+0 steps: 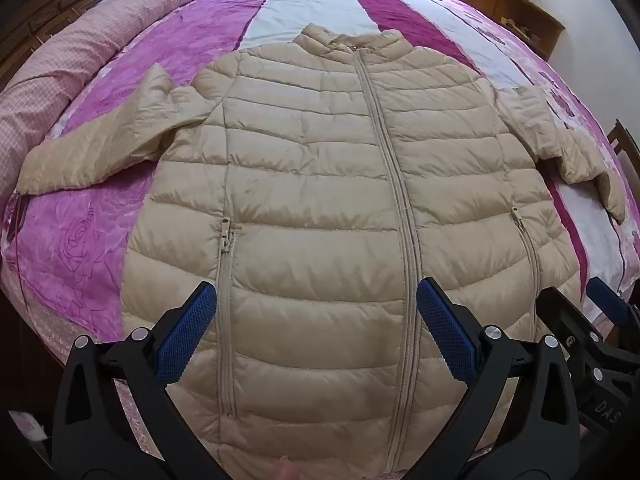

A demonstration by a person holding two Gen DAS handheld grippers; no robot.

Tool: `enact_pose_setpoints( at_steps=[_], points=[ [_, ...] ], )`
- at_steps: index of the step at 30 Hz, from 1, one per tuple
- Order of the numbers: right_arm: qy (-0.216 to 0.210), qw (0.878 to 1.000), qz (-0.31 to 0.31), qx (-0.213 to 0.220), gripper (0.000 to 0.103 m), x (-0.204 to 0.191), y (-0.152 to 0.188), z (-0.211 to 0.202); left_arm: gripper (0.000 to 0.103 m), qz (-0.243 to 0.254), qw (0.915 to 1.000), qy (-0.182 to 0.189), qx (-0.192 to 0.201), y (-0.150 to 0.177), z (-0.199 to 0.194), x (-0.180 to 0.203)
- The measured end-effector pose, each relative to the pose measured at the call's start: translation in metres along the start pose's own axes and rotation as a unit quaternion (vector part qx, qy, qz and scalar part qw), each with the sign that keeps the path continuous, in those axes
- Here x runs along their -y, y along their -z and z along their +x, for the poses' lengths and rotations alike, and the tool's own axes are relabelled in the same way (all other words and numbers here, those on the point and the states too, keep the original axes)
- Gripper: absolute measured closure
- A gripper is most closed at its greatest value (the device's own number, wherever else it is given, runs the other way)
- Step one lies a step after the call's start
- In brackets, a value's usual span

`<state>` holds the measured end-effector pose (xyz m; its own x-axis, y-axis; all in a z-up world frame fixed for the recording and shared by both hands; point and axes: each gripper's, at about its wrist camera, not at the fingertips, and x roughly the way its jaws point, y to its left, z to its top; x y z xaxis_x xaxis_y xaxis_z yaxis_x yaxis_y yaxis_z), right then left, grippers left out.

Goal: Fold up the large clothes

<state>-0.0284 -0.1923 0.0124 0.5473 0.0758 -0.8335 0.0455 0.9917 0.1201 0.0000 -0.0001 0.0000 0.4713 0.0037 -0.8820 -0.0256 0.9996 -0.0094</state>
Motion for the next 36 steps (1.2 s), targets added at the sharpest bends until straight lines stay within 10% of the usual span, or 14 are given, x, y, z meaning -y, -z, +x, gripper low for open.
enact_pose_setpoints(
  at_steps=[36],
  points=[
    [0.007,1.000,0.013,0.000,0.005,0.008,-0.001,0.001,0.004,0.026,0.9995,-0.012,-0.010,0.003,0.005,0.009]
  ],
)
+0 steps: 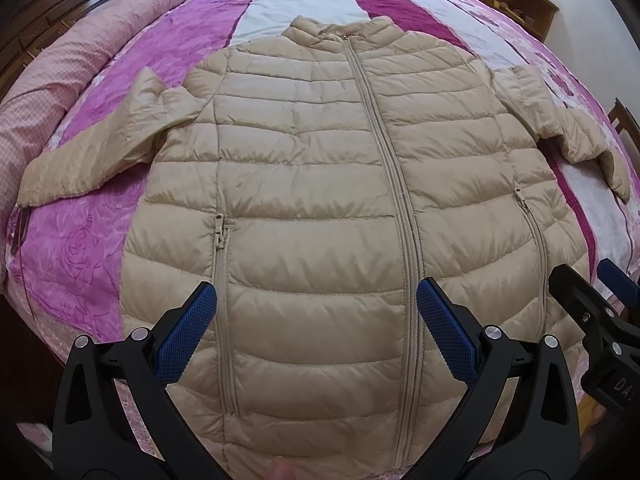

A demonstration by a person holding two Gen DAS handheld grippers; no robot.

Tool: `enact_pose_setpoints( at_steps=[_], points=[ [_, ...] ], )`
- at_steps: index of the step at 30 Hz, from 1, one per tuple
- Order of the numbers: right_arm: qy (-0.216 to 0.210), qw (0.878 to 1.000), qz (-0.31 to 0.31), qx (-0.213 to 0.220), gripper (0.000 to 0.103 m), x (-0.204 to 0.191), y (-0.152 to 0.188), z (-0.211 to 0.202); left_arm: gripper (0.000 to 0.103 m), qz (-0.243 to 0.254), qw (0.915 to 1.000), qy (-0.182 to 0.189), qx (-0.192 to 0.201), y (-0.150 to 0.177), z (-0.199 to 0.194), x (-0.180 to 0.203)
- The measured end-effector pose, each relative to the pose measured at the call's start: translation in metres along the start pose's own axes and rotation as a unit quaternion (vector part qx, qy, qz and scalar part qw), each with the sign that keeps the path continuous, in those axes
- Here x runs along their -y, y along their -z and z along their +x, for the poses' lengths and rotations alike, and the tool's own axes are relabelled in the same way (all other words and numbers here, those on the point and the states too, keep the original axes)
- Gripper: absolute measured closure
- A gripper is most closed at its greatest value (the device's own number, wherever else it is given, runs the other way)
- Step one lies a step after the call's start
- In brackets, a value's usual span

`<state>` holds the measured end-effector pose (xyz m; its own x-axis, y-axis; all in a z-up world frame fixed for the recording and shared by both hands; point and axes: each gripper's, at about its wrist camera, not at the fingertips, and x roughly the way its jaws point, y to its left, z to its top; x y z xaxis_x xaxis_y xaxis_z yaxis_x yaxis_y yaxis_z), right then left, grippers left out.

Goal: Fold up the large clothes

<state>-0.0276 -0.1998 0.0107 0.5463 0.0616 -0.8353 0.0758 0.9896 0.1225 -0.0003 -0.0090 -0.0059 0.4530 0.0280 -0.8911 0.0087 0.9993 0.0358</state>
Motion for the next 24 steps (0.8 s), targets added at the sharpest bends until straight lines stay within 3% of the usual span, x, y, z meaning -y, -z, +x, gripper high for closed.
enact_pose_setpoints(
  at_steps=[8,24],
  points=[
    [-0.005,1.000,-0.002,-0.001,0.005,-0.003,0.003,0.001,0.004,-0.005,0.9999,-0.013,0.000,0.000,-0.002,-0.004],
    [-0.023,1.000,-0.005,-0.001,0.005,-0.005,0.004,-0.006,0.004,-0.013,0.9999,-0.003,-0.005,0.000,-0.010,-0.012]
  ],
)
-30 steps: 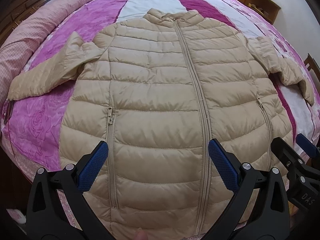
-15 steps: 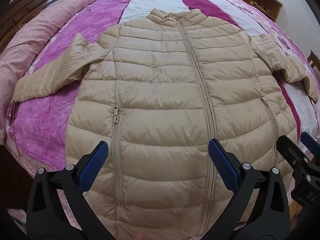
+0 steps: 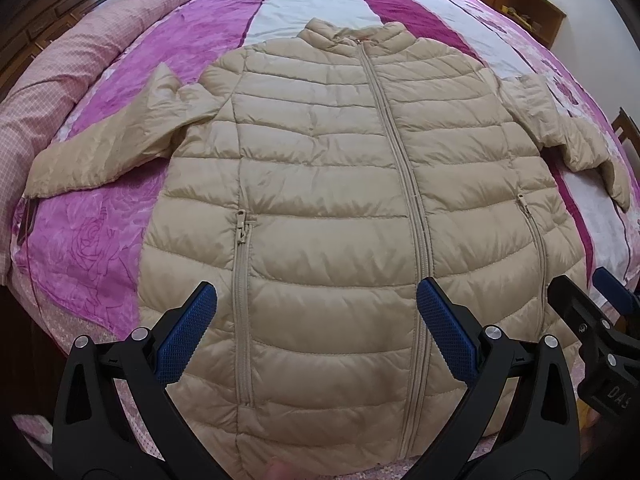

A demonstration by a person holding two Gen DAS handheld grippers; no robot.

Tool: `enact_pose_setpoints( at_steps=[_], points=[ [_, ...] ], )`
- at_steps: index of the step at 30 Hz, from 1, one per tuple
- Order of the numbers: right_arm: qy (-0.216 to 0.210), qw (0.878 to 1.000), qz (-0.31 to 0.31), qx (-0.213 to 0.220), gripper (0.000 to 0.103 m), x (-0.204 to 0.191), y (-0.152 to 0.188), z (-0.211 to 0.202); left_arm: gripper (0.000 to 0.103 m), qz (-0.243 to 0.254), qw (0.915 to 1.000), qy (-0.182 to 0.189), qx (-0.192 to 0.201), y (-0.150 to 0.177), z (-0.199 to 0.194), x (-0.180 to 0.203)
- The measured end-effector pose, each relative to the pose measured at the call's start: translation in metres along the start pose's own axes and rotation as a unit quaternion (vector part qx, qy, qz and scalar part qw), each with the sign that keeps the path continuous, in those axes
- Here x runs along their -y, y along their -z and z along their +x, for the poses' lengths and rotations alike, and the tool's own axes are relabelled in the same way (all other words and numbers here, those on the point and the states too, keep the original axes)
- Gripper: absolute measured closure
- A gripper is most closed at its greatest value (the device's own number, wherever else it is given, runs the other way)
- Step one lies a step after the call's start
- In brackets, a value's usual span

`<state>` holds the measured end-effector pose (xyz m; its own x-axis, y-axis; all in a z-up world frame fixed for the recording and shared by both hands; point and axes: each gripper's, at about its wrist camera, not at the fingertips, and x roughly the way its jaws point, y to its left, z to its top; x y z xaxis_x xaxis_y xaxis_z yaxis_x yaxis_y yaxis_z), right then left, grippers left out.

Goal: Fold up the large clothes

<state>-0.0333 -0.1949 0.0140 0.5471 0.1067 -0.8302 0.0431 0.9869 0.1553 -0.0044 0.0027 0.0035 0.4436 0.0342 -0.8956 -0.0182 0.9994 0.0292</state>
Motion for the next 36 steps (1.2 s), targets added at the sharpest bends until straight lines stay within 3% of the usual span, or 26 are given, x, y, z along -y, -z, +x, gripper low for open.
enact_pose_setpoints(
  at_steps=[11,21,27,31,36],
  points=[
    [-0.023,0.999,0.035,0.018,0.005,0.036,-0.020,-0.020,0.004,0.004,0.9998,0.018,-0.002,-0.018,-0.005,0.002],
    [-0.005,0.989,0.122,0.078,0.005,0.129,-0.065,-0.031,0.004,-0.005,0.9999,-0.008,0.004,-0.046,-0.002,-0.012],
    [0.010,0.973,0.205,0.104,0.004,0.200,-0.083,-0.023,0.004,0.000,0.9999,-0.008,-0.011,-0.054,0.010,-0.008],
    [-0.005,0.957,0.265,0.119,0.004,0.241,-0.089,-0.010,0.004,0.009,0.9997,-0.009,-0.021,-0.057,0.020,0.002],
    [-0.054,0.933,0.336,0.117,0.004,0.278,-0.096,0.016,0.004,0.026,0.9991,0.006,-0.033,-0.057,0.032,0.017]
  ],
)
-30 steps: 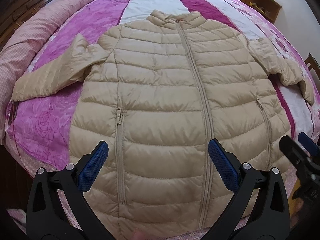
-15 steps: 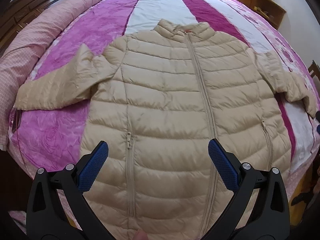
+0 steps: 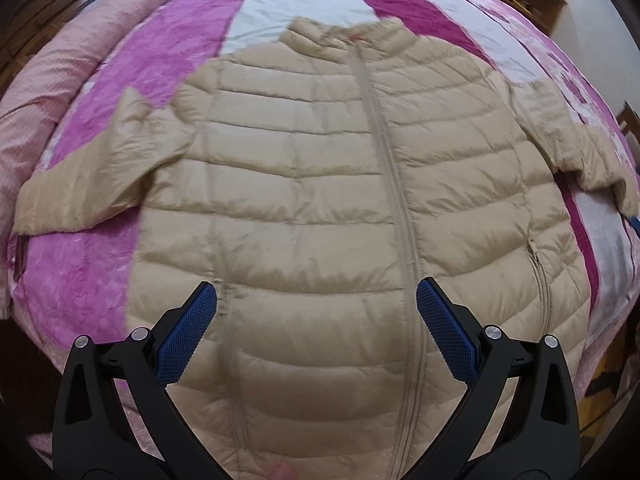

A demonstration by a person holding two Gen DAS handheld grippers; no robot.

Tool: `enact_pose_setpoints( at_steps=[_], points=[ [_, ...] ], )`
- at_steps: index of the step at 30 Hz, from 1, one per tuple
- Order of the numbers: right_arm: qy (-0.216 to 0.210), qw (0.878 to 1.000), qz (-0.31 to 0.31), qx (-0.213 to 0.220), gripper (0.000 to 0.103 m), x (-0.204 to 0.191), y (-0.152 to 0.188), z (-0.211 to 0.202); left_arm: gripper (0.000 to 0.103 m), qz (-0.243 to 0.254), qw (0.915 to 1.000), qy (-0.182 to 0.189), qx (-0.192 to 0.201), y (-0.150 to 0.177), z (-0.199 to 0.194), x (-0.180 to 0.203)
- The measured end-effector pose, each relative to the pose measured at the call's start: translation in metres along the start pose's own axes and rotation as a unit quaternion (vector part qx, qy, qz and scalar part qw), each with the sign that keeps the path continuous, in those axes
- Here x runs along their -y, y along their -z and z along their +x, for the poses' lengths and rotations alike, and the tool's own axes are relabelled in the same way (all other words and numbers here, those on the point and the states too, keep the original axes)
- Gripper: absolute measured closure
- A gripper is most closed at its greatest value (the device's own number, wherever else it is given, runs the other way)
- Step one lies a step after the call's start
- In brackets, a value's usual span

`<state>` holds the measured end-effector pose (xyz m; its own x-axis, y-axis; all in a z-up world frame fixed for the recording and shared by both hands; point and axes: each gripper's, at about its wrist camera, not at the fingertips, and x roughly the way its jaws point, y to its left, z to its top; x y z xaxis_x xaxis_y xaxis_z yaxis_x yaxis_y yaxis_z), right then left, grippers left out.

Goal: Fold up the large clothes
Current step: 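Grasp the jacket sleeve nearest the right gripper and lift it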

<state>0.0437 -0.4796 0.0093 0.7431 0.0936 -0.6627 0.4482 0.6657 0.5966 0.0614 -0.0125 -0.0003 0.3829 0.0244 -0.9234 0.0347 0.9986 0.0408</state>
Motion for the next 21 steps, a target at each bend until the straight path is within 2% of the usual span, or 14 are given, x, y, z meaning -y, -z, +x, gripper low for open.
enact_pose_setpoints(
  at_steps=[9,12,14,15,16,17,19,21],
  points=[
    [-0.037,0.996,0.078,0.024,0.004,0.028,-0.030,0.021,0.004,0.027,0.9993,-0.007,-0.023,0.003,0.019,0.019],
    [-0.044,0.994,0.096,0.023,0.012,0.035,-0.038,0.026,0.004,0.023,0.9993,-0.004,-0.030,0.004,0.021,0.020],
    [-0.043,0.994,0.100,0.024,0.032,0.039,-0.043,0.027,0.004,0.022,0.9993,-0.005,-0.030,0.004,0.021,0.020],
    [-0.043,0.994,0.098,0.024,0.049,0.040,-0.044,0.027,0.004,0.023,0.9992,-0.004,-0.031,0.005,0.020,0.021],
    [-0.045,0.994,0.097,0.024,0.058,0.042,-0.045,0.026,0.004,0.024,0.9992,-0.003,-0.031,0.005,0.020,0.020],
    [-0.051,0.994,0.096,0.025,0.063,0.043,-0.046,0.024,0.004,0.027,0.9992,-0.002,-0.031,0.006,0.019,0.021],
    [-0.053,0.995,0.079,0.030,0.086,0.040,-0.046,0.017,0.004,0.031,0.9991,-0.003,-0.030,0.006,0.018,0.020],
    [-0.057,0.996,0.061,0.037,0.093,0.035,-0.043,0.006,0.004,0.032,0.9991,-0.005,-0.028,0.007,0.018,0.019]
  ],
)
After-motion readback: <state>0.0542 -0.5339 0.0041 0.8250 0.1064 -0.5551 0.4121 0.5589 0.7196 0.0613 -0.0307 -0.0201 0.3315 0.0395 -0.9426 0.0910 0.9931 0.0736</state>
